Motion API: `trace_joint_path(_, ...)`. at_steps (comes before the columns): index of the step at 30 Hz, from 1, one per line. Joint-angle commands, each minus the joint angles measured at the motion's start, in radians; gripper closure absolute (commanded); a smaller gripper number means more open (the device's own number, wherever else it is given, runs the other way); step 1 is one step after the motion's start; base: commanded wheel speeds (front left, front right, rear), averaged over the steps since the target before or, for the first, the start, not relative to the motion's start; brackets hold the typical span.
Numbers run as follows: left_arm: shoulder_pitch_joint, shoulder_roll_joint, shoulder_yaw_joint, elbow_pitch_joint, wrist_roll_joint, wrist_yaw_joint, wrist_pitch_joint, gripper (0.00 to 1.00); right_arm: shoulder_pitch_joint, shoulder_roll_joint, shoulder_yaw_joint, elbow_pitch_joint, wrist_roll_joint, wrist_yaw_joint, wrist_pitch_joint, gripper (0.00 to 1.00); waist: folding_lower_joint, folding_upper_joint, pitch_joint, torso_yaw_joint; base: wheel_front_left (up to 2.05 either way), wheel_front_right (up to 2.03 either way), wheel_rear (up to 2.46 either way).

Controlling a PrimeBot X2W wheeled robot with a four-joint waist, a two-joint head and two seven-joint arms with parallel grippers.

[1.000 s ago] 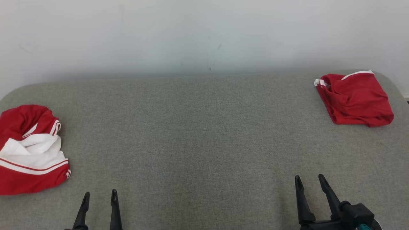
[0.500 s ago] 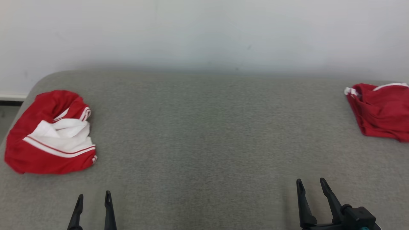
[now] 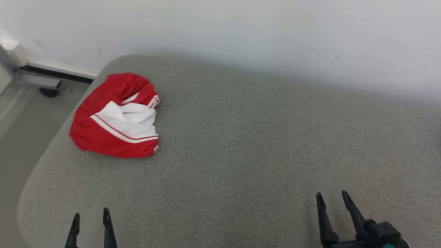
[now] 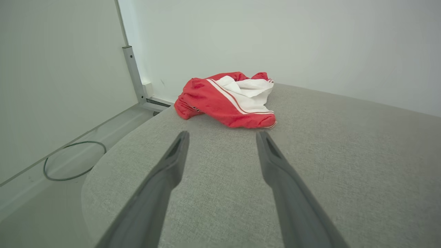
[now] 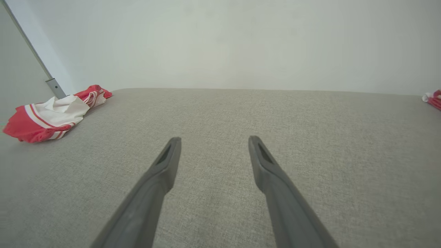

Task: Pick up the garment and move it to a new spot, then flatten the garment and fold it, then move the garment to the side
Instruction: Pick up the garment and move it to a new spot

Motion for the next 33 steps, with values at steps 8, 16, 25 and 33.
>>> trace_joint_path(8, 0.018, -0.001, 0.019, 0.008, -0.014, 0.022, -0.003, 0.00, -0.021, 0.002, 0.016, 0.006, -0.017, -0.003, 0.000, 0.00, 0.0000, 0.0000, 0.003, 0.151, 0.00, 0.00, 0.00)
trace_joint_path(16, 0.030, -0.001, 0.012, -0.002, -0.019, 0.041, -0.003, 0.00, -0.020, 0.002, 0.029, 0.011, -0.023, -0.003, 0.000, 0.00, 0.0000, 0.0000, -0.001, 0.191, 0.00, 0.00, 0.00)
trace_joint_path(25, 0.028, -0.001, 0.034, -0.005, -0.033, 0.052, -0.003, 0.00, -0.028, 0.002, 0.042, 0.010, -0.020, -0.003, 0.000, 0.00, 0.0000, 0.0000, 0.005, 0.183, 0.00, 0.00, 0.00)
trace_joint_path(33, -0.065, -0.001, 0.060, 0.011, -0.046, 0.027, -0.003, 0.00, -0.055, 0.002, 0.046, 0.004, -0.024, -0.003, 0.000, 0.00, 0.0000, 0.0000, 0.042, 0.129, 0.00, 0.00, 0.00)
